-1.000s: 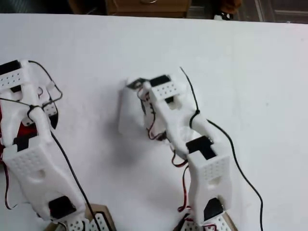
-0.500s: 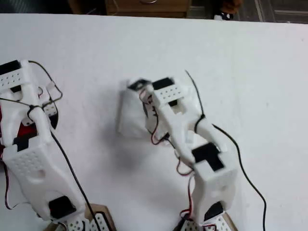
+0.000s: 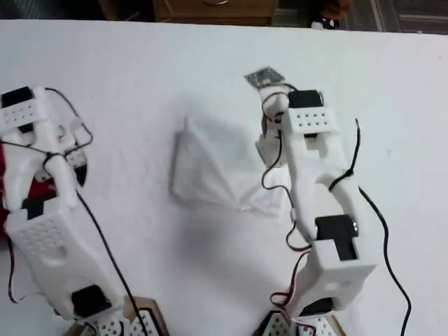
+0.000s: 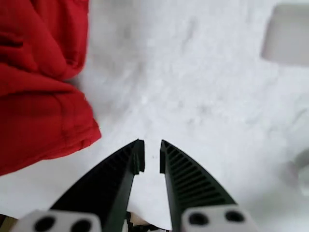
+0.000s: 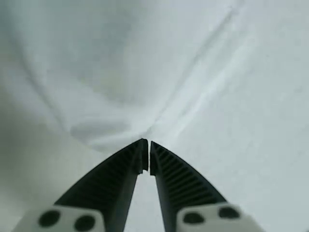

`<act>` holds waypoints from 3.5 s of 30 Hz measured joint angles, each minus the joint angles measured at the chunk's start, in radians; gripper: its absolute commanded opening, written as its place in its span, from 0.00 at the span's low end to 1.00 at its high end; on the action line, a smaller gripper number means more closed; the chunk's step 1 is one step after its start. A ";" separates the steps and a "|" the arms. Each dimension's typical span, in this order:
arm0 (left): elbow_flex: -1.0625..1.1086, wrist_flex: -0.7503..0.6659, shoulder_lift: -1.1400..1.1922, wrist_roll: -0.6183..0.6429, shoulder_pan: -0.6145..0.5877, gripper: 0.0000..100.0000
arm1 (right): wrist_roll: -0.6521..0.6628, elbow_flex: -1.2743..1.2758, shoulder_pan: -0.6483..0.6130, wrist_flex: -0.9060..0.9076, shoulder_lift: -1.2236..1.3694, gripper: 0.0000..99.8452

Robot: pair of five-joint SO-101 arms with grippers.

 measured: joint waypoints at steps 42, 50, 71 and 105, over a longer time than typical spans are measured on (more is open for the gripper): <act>-0.069 0.000 0.000 -0.014 0.103 0.08 | -0.002 -0.250 -0.236 -0.486 0.199 0.02; -0.069 0.000 0.000 -0.058 0.009 0.08 | 0.000 -0.756 -0.298 -0.345 0.618 0.02; 0.086 0.000 0.000 -0.058 0.003 0.08 | 0.000 -1.565 -0.210 0.229 0.893 0.04; 0.331 -0.101 0.000 -0.058 0.118 0.08 | -0.081 -0.299 0.017 0.117 0.203 0.33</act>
